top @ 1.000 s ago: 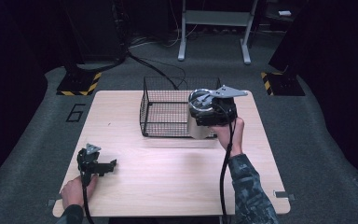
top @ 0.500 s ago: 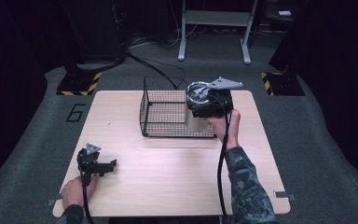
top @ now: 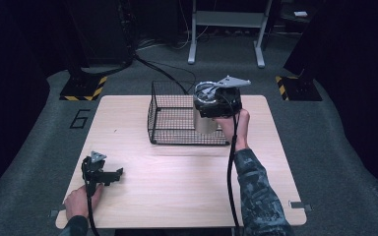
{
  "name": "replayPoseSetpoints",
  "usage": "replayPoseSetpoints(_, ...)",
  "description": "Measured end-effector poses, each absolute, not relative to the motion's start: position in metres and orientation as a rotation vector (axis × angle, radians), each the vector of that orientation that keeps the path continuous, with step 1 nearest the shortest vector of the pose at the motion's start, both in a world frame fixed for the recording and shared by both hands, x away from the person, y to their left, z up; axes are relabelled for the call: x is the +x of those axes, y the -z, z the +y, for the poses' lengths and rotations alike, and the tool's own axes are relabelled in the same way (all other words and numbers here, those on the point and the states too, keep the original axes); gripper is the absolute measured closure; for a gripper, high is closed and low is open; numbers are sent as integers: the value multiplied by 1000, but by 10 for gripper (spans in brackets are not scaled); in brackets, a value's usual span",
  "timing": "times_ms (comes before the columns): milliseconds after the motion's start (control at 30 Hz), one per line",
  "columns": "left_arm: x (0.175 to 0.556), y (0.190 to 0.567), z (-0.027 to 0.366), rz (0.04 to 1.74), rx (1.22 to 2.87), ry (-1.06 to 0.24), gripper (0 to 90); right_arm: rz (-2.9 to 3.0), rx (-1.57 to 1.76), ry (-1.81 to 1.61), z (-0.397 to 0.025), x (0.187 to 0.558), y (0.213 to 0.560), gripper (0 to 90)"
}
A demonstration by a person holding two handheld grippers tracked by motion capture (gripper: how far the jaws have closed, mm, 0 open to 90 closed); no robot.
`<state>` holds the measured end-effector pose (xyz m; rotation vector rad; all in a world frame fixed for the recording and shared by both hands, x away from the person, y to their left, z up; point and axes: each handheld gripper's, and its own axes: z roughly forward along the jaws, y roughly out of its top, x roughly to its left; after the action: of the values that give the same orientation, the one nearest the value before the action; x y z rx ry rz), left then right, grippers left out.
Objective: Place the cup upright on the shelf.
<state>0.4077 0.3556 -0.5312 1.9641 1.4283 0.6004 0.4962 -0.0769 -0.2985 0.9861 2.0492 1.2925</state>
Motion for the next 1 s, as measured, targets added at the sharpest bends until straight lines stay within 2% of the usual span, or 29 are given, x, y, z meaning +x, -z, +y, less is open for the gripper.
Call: replayPoseSetpoints(1000, 408, 532, 355, 1428, 1953, -612, 0, 2016, 1047, -1227, -65, 543, 315, 37)
